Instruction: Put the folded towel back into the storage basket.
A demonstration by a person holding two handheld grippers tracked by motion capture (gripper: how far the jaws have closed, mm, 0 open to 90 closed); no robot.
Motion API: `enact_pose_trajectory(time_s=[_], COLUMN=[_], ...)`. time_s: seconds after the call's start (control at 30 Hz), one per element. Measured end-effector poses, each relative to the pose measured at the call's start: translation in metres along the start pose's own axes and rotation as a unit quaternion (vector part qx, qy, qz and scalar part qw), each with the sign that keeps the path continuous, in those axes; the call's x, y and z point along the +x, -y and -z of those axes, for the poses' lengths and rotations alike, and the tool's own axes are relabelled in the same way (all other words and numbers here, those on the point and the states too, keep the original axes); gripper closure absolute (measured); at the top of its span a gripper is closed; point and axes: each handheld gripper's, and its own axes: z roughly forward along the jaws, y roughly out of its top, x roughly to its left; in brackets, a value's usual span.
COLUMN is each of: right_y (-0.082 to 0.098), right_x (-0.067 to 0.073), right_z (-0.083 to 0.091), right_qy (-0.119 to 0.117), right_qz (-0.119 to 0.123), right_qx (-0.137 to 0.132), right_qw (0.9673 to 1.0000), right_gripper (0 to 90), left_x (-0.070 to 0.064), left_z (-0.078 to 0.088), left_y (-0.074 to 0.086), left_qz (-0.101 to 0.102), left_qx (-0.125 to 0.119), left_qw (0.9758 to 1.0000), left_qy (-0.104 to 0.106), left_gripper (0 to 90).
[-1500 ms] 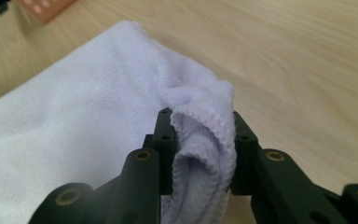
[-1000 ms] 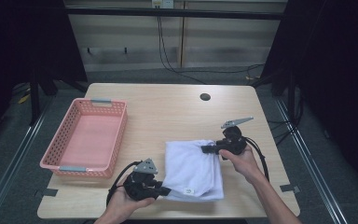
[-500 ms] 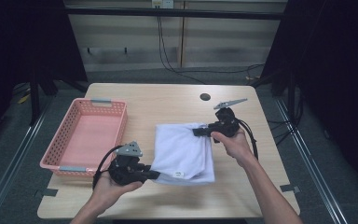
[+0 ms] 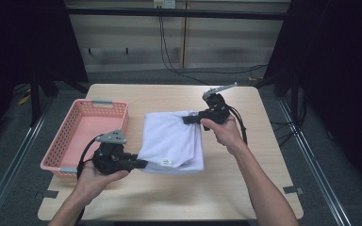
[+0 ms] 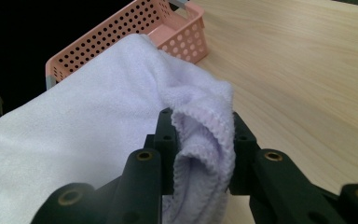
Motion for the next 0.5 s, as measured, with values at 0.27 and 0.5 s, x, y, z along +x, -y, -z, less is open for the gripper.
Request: enact_pose_trajectory(time_s=[0.27, 0.5], right_y=[-0.028, -0.053], right_x=[0.008, 0.017], right_z=[-0.023, -0.044], right_qy=[-0.018, -0.024], right_qz=[0.008, 0.022], right_qx=[0.009, 0.022], right_qw=[0.9998, 0.9992], right_gripper=[71.2, 71.3], left_x=[0.019, 0.033], left_z=[0.027, 0.047], left_y=[0.001, 0.004], left_qz=[0.013, 0.026], left_qx=[-0.007, -0.008], left_qw=[0.9998, 0.9993], left_qy=[-0.012, -0.025], left_gripper=[75.2, 75.2])
